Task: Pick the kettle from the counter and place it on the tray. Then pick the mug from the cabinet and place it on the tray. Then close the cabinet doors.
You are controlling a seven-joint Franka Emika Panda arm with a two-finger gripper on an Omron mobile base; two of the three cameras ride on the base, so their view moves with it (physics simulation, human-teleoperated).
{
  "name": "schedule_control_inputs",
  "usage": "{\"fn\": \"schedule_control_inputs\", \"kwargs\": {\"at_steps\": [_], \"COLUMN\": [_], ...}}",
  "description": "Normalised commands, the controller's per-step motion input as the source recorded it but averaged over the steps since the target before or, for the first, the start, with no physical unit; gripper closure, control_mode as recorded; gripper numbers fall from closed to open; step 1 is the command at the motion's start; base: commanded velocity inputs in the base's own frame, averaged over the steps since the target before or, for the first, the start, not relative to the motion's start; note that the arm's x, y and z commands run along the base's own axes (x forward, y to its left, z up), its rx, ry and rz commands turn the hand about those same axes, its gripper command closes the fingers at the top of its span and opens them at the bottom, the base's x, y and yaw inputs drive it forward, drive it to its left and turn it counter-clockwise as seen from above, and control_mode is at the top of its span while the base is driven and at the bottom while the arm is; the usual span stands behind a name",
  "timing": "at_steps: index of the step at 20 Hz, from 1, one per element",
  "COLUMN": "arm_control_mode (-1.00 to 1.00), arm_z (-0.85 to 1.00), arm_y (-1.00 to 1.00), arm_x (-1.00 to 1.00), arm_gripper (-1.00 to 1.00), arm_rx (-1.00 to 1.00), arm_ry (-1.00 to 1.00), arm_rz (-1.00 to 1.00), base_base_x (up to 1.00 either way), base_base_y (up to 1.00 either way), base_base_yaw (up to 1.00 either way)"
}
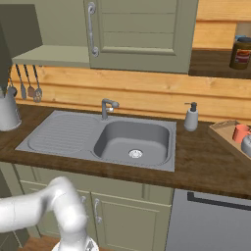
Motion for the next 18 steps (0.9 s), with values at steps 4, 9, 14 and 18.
{"fn": "schedule_control_inputs", "kwargs": {"at_steps": [4,9,14,18], "arm_control_mode": [-1.00,-1.00,-1.00,-1.00], "arm_z": [0.00,0.00,0.00,0.03], "arm_y": [-1.00,-1.00,-1.00,-0.87], "arm_x": [0.23,0.41,0.56,0.75], "arm_gripper": [-1.00,-1.00,-1.00,-1.00], "arm_rx": [0.04,0.07,0.07,0.06], "arm_ry": [-0.04,-0.02,0.00,0.00], "arm_rz": [0.13,0.20,0.23,0.25], "base_base_x": [0.00,0.00,0.00,0.00], "base_base_y": [0.00,0.00,0.00,0.00], "base_base_yaw": [0.00,0.00,0.00,0.00]}}
